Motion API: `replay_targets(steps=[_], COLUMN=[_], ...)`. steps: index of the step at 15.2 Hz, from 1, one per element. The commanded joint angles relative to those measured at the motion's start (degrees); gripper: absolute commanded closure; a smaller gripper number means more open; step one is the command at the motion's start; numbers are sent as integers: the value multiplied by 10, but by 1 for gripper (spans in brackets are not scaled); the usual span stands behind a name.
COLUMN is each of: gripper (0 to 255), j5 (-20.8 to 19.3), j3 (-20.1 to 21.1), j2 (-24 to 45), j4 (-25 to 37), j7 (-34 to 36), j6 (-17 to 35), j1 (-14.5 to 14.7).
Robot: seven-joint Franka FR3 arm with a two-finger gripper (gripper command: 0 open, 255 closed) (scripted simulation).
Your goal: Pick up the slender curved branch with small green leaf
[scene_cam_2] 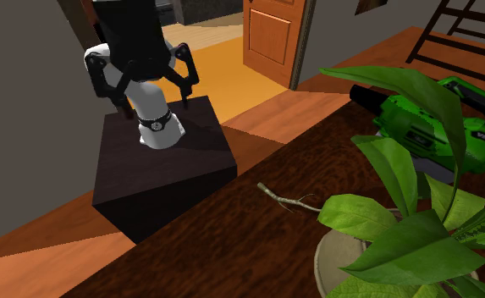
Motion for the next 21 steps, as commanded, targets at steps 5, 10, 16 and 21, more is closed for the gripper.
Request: replay_targets(steps=[5, 10, 16, 21], gripper=[0, 0, 0, 0], j5=[1, -15, -67, -148], j3=[43, 83, 131, 161], j2=[89, 174, 288, 392], j4=[-3, 12, 51, 103], j7=[13, 33, 75, 132], j6=[109, 190, 273, 321], j1=[19, 28, 30, 36])
